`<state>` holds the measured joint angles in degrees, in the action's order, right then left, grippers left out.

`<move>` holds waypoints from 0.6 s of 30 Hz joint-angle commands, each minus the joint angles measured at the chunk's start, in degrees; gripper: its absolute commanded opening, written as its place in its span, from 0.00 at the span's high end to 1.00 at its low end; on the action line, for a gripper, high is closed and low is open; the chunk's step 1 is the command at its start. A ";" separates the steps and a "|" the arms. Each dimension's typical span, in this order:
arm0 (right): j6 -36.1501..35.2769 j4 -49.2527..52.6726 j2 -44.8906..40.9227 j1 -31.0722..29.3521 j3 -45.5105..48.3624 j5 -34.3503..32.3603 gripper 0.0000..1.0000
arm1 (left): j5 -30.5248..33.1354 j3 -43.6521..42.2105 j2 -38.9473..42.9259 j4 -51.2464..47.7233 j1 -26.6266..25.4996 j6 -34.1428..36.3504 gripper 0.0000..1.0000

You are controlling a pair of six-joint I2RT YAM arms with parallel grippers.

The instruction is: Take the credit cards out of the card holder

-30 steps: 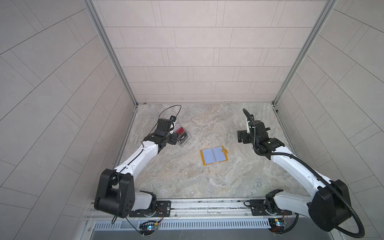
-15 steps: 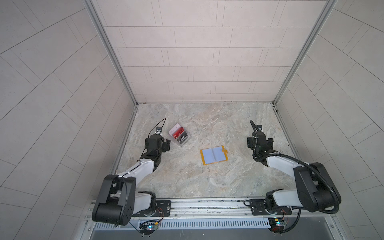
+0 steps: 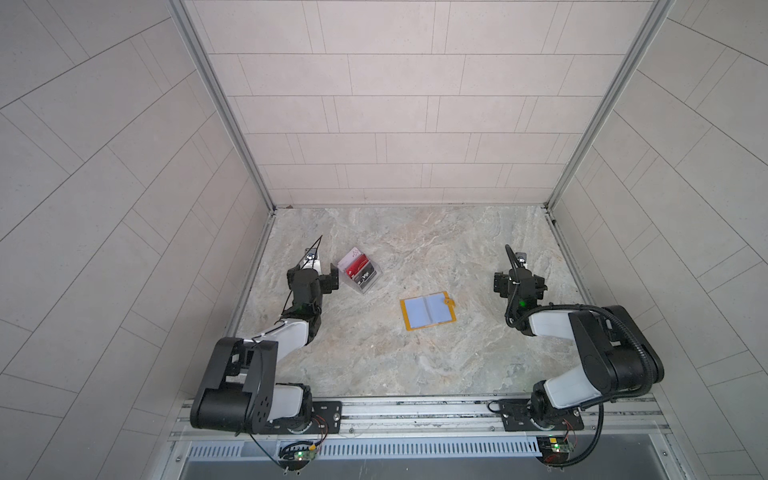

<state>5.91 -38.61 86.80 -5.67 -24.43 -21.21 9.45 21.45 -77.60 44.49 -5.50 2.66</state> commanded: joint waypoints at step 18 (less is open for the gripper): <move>-0.91 -3.20 0.13 0.20 -0.39 1.09 0.01 | -2.50 -0.64 -6.51 9.58 0.33 -0.94 0.00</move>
<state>5.52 -40.86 86.80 -5.67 -24.51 -19.88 7.49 20.27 -84.75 52.27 -5.48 2.28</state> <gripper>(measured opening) 0.995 0.999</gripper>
